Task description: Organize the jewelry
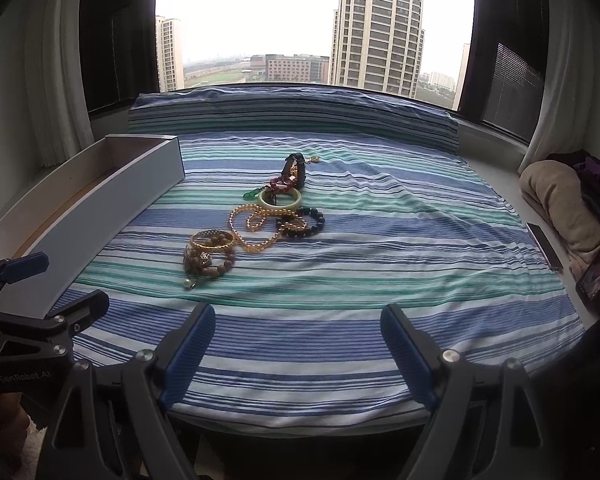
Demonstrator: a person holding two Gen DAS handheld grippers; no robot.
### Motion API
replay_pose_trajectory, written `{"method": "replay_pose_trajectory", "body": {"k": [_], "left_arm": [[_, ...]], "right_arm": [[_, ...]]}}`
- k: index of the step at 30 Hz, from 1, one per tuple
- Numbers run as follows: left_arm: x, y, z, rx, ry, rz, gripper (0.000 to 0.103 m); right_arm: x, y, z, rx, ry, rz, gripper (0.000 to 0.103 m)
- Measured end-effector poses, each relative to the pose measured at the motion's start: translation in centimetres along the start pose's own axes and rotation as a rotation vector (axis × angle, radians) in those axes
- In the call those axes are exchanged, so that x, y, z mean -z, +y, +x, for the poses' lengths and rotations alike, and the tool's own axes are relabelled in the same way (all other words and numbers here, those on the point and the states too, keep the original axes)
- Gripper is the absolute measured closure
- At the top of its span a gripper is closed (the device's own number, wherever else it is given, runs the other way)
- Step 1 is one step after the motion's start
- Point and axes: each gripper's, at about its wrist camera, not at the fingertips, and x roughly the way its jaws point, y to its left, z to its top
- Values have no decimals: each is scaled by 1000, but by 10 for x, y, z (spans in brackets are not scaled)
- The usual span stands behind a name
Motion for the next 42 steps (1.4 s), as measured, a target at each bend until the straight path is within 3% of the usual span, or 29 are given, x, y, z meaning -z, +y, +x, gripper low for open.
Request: {"method": "replay_pose_trajectory", "body": {"k": [12, 42], "left_arm": [[-1, 3, -5, -10, -27, -12, 0], [0, 4, -3, -32, -32, -26, 0]], "right_arm": [[0, 2, 1, -21, 6, 1, 16], [-2, 0, -2, 32, -22, -7, 16]]}}
